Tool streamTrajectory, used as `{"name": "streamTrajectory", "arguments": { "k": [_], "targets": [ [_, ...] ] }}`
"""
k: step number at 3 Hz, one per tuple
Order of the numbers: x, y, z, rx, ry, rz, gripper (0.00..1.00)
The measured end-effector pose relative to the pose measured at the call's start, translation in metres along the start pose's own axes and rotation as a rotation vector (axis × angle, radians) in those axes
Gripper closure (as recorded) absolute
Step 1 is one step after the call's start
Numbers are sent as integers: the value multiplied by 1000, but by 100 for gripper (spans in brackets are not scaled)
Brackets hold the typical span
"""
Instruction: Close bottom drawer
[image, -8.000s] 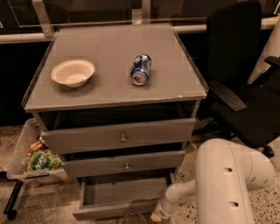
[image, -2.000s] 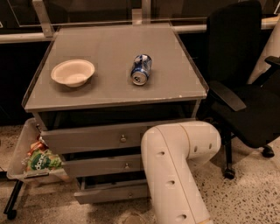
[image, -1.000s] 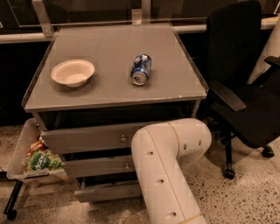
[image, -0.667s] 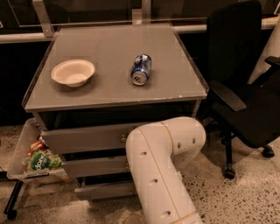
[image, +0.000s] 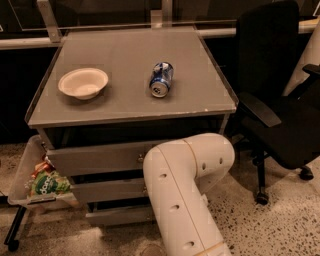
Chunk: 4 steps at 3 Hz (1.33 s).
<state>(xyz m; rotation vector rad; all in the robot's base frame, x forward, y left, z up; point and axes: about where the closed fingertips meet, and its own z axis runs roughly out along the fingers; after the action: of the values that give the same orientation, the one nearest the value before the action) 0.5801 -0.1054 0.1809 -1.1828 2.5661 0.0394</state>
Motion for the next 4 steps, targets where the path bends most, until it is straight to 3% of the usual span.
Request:
{"name": "streamTrajectory", "arguments": {
  "k": [3, 4],
  "targets": [
    [0, 0, 0, 0, 0, 0, 12],
    [0, 0, 0, 0, 0, 0, 0]
  ]
}}
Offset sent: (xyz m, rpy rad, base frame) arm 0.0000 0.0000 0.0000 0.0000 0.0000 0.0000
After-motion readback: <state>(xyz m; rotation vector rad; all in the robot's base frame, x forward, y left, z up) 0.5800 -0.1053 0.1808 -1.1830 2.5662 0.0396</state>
